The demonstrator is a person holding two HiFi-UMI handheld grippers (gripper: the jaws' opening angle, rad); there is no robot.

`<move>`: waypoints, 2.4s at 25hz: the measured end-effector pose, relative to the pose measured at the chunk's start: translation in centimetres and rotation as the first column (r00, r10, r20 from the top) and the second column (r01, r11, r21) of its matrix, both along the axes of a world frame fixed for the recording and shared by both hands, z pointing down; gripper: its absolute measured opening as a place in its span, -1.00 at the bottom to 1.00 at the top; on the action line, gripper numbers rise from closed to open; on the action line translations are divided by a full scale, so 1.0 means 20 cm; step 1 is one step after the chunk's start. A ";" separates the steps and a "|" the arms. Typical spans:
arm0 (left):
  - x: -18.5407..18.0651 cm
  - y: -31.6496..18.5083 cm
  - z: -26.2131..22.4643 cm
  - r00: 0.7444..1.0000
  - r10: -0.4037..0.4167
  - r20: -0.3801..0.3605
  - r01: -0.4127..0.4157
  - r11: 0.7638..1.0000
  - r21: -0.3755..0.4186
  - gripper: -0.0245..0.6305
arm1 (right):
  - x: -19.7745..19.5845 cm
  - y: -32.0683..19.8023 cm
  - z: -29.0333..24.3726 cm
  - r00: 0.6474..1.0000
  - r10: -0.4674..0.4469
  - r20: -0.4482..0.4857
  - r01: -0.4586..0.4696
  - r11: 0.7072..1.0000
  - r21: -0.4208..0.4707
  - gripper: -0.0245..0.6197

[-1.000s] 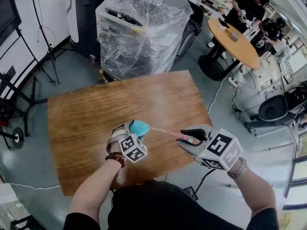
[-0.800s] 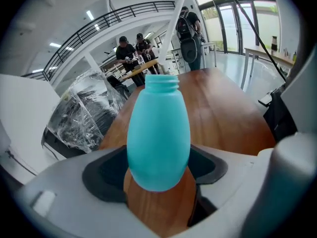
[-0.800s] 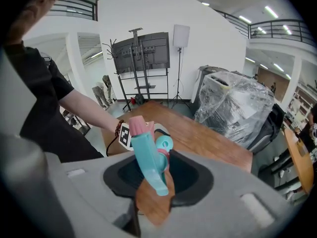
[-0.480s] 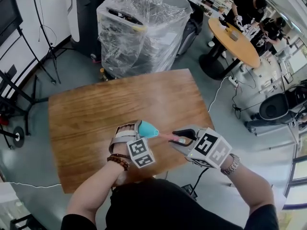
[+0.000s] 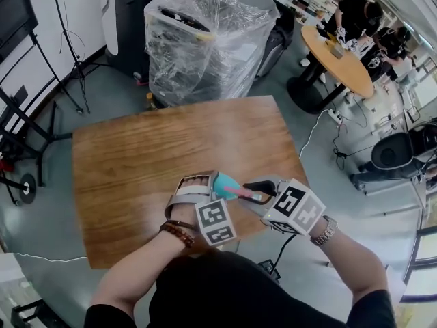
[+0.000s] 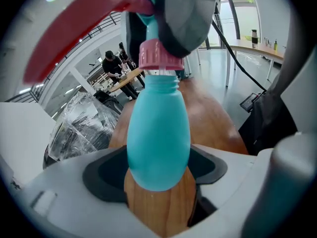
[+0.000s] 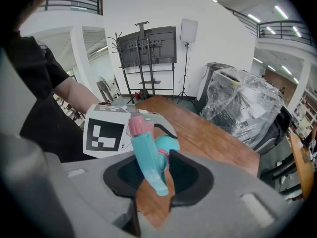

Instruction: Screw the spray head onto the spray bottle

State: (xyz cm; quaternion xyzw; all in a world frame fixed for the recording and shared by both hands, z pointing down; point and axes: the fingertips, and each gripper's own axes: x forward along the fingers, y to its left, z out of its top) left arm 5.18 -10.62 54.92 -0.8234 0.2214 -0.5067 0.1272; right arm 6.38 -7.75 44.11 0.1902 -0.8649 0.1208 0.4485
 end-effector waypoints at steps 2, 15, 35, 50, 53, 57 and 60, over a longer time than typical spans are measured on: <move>0.01 0.01 -0.02 1.000 -0.001 -0.006 0.001 1.000 -0.008 0.28 | 0.00 0.01 0.00 1.000 -0.006 0.004 0.006 1.000 0.004 -0.55; -0.01 0.03 -0.09 1.000 -0.001 0.029 0.001 1.000 0.021 0.26 | 0.03 -0.01 0.00 0.996 -0.032 0.081 0.031 0.999 0.012 -0.55; -0.02 -0.03 -0.15 0.998 -0.023 0.059 0.014 0.989 0.148 0.23 | 0.14 -0.12 0.02 0.697 0.646 0.309 -0.421 0.719 -0.553 -0.55; 0.09 0.07 -0.06 0.986 -0.079 -0.145 0.077 0.997 -0.019 0.22 | 0.18 -0.10 0.06 0.650 0.726 0.224 -0.525 0.642 -0.558 -0.54; 0.15 0.11 -0.04 0.965 -0.096 -0.245 0.084 0.995 -0.063 0.22 | 0.16 -0.06 0.08 0.740 0.650 0.175 -0.521 0.717 -0.462 -0.45; 0.15 0.13 -0.06 0.943 -0.099 -0.319 0.086 0.995 -0.055 0.22 | 0.12 -0.01 0.04 0.843 0.518 0.144 -0.452 0.829 -0.329 -0.34; 0.14 0.12 -0.09 0.920 -0.100 -0.378 0.086 0.995 -0.055 0.22 | 0.11 0.03 0.01 0.893 0.434 0.121 -0.393 0.882 -0.260 -0.25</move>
